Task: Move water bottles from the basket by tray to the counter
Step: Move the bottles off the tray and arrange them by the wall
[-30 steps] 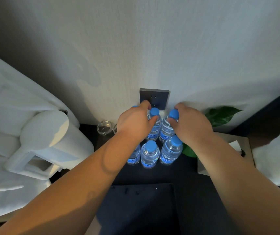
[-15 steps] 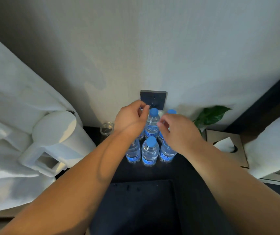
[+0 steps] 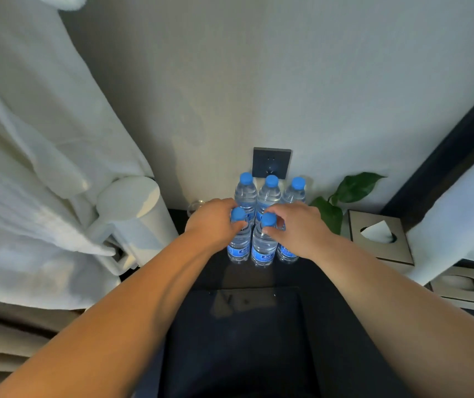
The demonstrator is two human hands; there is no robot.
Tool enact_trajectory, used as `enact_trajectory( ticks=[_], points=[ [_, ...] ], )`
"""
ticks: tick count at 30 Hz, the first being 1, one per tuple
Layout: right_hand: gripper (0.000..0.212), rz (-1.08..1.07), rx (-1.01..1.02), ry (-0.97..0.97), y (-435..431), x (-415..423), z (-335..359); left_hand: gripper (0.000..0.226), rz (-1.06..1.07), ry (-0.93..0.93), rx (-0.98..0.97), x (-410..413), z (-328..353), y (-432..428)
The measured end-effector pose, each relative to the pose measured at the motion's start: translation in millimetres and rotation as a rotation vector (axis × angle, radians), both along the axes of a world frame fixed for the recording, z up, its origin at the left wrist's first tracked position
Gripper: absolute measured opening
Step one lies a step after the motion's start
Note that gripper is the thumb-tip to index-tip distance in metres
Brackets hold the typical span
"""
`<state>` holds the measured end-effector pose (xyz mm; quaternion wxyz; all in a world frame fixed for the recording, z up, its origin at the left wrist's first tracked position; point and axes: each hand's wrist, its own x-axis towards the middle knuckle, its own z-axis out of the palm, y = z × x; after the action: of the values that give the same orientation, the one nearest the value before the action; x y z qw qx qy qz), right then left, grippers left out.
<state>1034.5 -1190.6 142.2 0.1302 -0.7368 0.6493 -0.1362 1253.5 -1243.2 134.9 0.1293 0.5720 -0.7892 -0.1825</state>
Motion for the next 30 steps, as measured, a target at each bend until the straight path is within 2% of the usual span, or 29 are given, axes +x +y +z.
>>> enact_trajectory(
  ticks=[7,12,18,25,28,30],
  points=[
    [0.026,-0.066,0.108,-0.043,-12,0,-1,0.016,-0.025,-0.071,0.035,-8,17,-2],
    [0.018,-0.068,0.040,0.102,-23,8,-6,0.008,-0.024,-0.115,0.019,-11,20,-11],
    [0.021,-0.039,0.053,0.068,-35,4,-5,0.014,-0.061,-0.151,0.014,-7,19,-29],
    [0.019,-0.011,0.025,0.017,-41,1,-9,0.013,-0.136,-0.110,0.061,-7,15,-42],
    [0.015,-0.034,0.027,0.000,-43,-2,-9,0.027,-0.167,-0.130,0.084,-8,15,-45],
    [0.025,-0.062,0.020,-0.016,-42,-4,-9,0.034,-0.184,-0.141,0.097,-9,15,-47]
  ],
)
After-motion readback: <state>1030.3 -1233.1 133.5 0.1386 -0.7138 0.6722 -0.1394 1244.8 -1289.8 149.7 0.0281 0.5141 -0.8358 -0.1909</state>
